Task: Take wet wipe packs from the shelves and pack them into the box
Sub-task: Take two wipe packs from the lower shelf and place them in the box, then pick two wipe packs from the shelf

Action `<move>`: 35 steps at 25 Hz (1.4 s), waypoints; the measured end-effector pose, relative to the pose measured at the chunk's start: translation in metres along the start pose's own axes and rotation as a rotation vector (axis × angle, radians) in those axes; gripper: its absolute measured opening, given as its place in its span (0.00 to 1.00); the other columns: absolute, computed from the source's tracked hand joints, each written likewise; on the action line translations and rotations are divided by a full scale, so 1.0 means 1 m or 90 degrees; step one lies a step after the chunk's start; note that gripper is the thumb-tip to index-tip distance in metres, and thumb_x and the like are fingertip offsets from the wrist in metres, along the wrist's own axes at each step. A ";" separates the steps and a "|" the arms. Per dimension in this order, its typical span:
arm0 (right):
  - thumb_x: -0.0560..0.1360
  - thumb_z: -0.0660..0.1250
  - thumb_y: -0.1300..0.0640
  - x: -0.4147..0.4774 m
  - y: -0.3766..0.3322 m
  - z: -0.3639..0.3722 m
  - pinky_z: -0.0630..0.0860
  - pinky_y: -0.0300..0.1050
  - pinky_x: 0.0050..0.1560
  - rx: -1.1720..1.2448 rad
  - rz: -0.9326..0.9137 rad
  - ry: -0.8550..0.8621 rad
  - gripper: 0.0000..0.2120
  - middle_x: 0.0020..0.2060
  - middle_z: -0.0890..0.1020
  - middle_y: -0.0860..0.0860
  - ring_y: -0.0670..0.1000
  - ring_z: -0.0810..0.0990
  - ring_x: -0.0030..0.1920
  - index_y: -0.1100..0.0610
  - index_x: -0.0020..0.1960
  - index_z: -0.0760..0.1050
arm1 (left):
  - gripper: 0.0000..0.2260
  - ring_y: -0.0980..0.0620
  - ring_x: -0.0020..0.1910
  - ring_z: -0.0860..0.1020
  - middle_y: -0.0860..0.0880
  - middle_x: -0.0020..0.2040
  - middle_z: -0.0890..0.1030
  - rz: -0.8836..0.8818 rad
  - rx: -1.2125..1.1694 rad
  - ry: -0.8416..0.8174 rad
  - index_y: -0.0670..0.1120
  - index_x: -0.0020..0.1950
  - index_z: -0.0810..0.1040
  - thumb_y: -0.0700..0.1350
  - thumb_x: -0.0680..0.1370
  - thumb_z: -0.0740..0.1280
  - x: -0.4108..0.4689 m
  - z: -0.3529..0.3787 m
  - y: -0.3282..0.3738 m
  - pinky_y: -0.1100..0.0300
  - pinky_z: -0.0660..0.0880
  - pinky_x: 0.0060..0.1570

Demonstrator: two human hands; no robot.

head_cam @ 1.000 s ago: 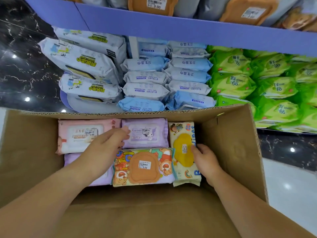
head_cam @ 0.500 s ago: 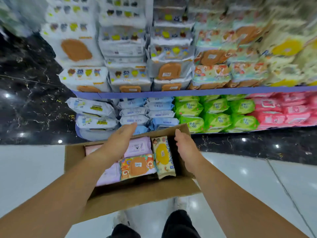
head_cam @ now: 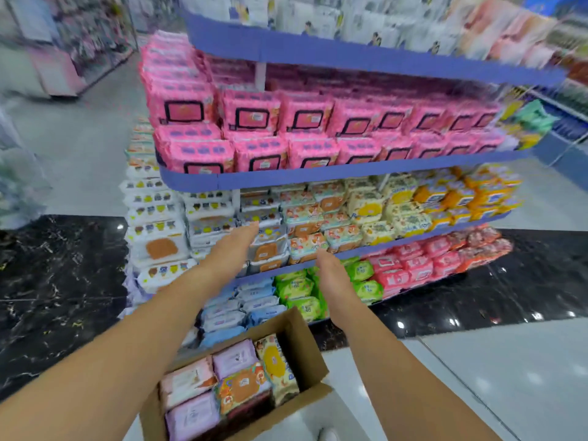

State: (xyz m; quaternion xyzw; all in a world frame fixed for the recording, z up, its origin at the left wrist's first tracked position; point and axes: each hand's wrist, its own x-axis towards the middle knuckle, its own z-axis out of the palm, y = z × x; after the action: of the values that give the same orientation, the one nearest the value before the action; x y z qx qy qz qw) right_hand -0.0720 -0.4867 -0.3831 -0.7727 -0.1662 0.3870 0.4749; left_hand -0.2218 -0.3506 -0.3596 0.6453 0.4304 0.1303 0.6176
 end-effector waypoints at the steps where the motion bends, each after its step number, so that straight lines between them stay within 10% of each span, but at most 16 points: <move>1: 0.84 0.51 0.38 -0.011 -0.011 -0.003 0.59 0.59 0.77 0.009 -0.014 0.015 0.29 0.80 0.58 0.47 0.53 0.59 0.79 0.48 0.81 0.56 | 0.30 0.46 0.78 0.63 0.50 0.80 0.63 0.018 -0.004 -0.005 0.52 0.82 0.59 0.65 0.83 0.52 -0.006 -0.004 0.011 0.41 0.59 0.76; 16: 0.84 0.52 0.40 -0.149 -0.104 -0.099 0.67 0.57 0.73 0.055 -0.199 0.082 0.27 0.75 0.68 0.49 0.54 0.68 0.74 0.51 0.78 0.63 | 0.31 0.45 0.78 0.64 0.50 0.81 0.62 0.234 0.009 0.056 0.53 0.81 0.59 0.66 0.82 0.52 -0.154 0.004 0.148 0.41 0.59 0.76; 35: 0.71 0.58 0.27 -0.265 0.017 -0.468 0.67 0.60 0.73 0.129 -0.226 0.264 0.35 0.71 0.72 0.43 0.50 0.70 0.72 0.43 0.73 0.70 | 0.28 0.47 0.77 0.65 0.50 0.77 0.67 0.308 0.042 -0.155 0.50 0.78 0.65 0.64 0.83 0.55 -0.265 0.381 0.235 0.47 0.61 0.73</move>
State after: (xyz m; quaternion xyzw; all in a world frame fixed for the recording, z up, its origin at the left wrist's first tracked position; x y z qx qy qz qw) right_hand 0.1091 -0.9440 -0.1640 -0.7427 -0.1587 0.1457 0.6341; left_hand -0.0203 -0.7701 -0.1273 0.7602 0.1900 0.1813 0.5942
